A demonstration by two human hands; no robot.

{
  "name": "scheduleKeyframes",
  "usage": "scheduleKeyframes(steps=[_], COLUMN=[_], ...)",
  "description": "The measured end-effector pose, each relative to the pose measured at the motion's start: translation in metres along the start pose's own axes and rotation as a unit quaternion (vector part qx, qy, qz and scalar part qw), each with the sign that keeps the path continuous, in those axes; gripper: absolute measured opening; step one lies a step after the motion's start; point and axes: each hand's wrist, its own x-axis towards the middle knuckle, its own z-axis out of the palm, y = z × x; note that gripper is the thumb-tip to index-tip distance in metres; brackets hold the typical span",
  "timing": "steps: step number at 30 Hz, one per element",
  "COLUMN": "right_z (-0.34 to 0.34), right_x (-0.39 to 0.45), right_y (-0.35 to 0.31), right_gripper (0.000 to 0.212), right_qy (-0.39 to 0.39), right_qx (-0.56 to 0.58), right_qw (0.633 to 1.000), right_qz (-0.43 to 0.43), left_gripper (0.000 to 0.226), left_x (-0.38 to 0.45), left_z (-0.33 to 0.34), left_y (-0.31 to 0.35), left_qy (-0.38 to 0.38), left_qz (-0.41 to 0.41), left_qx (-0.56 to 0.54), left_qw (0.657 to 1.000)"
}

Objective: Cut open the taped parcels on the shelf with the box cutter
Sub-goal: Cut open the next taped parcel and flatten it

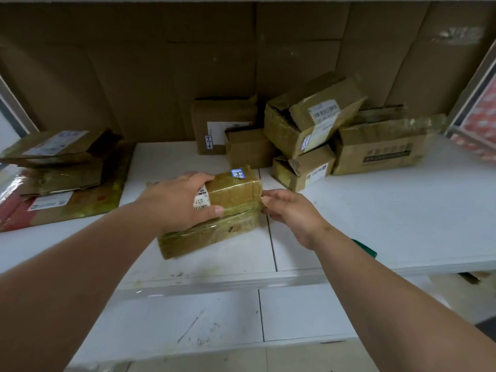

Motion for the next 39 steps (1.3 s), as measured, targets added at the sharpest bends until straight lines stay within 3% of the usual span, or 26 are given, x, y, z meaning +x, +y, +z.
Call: scheduleKeyframes(steps=[6,14,17,19,21,23,26,33,36,39], right_z=[0.000,-0.010,-0.019,-0.027,-0.039,-0.051,-0.063,-0.071,-0.069,-0.064], right_x=[0.000,0.001,-0.004,-0.006,-0.007,-0.008,-0.012,-0.017,-0.018,-0.019], right_y=[0.013,0.014,0.015,0.017,0.020,0.024,0.027,0.022,0.023,0.021], right_gripper=[0.015,0.012,0.016,0.021,0.031,0.043,0.052,0.033,0.032,0.020], right_qy=[-0.014,0.076,0.119,0.167,0.184,0.155,0.121,0.051,0.056,0.094], right_qx=[-0.058,-0.172,-0.275,-0.391,-0.501,-0.545,-0.562,-0.556,-0.564,-0.511], right_qw=[0.998,0.981,0.950,0.897,0.841,0.824,0.817,0.830,0.824,0.854], right_qz=[-0.023,-0.052,-0.093,-0.121,-0.087,-0.006,0.041,0.012,0.004,-0.028], left_gripper=[0.090,0.089,0.087,0.086,0.086,0.085,0.083,0.081,0.083,0.087], left_x=[0.005,0.003,0.004,0.004,0.004,0.004,0.004,0.002,0.002,0.002], left_z=[0.000,-0.003,-0.004,-0.004,-0.005,-0.005,-0.005,-0.005,-0.005,-0.005], left_y=[-0.001,0.004,0.005,0.007,0.008,0.008,0.010,0.012,0.012,0.014], left_qy=[-0.009,-0.021,-0.027,-0.033,-0.038,-0.037,-0.032,-0.036,-0.037,-0.035], left_qz=[0.013,-0.009,-0.021,-0.026,-0.030,-0.032,-0.035,-0.033,-0.036,-0.051], left_qx=[-0.011,-0.019,-0.024,-0.021,-0.021,-0.029,-0.044,-0.052,-0.054,-0.052], left_qw=[1.000,1.000,0.999,0.999,0.999,0.998,0.998,0.997,0.997,0.997])
